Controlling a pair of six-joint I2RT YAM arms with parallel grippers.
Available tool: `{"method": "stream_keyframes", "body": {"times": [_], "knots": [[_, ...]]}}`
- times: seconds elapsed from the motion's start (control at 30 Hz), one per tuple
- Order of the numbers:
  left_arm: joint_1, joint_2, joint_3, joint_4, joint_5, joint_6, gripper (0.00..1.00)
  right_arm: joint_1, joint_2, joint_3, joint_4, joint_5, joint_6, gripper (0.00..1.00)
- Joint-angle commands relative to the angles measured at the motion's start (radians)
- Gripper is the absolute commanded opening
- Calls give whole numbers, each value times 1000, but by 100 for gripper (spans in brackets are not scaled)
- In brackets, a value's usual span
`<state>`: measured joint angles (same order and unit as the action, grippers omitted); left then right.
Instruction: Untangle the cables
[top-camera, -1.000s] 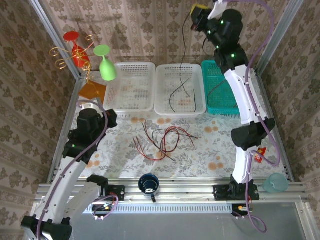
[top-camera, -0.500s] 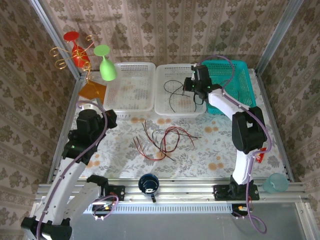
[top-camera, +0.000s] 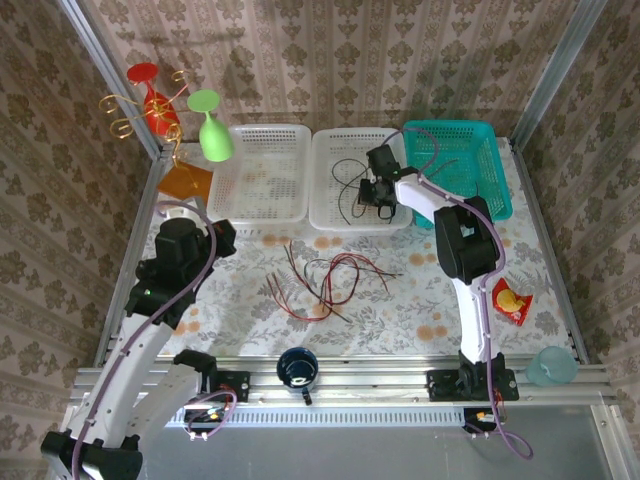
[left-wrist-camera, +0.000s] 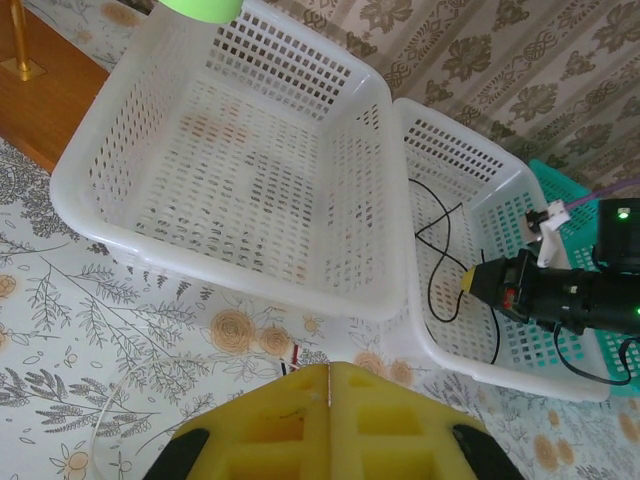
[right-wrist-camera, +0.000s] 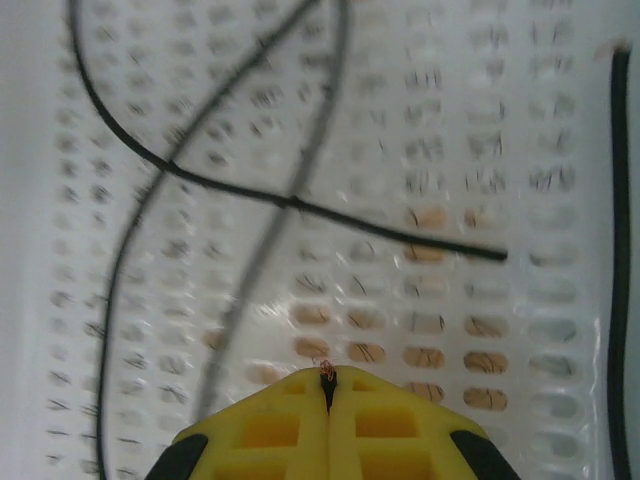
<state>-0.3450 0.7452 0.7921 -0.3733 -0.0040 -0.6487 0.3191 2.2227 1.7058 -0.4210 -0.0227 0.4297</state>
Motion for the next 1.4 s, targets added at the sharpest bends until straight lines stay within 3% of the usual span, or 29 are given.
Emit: {"method": "stream_keyframes", "body": {"times": [0.0,0.17,0.3,0.5,0.83,1.03,1.37], "knots": [[-6,-1,28,-25,2,0,0,6,-59,41,-35,-34,23,4],[-6,13,83,-38,-7,29,0,7,-172,42,-24,-32,-8,52],[-6,52,163,-46,1,60,0,6,-265,19,-15,-18,-41,67],[-7,118,273,22,52,69,0,5,-410,-49,-17,-23,-47,70],[-13,360,660,24,125,200,0,6,-703,-292,25,-37,30,71],[-8,527,912,14,111,315,0,3,-853,-441,49,-12,38,72],[30,793,1331,74,101,411,0,-5,-920,-505,42,-2,42,74]]}}
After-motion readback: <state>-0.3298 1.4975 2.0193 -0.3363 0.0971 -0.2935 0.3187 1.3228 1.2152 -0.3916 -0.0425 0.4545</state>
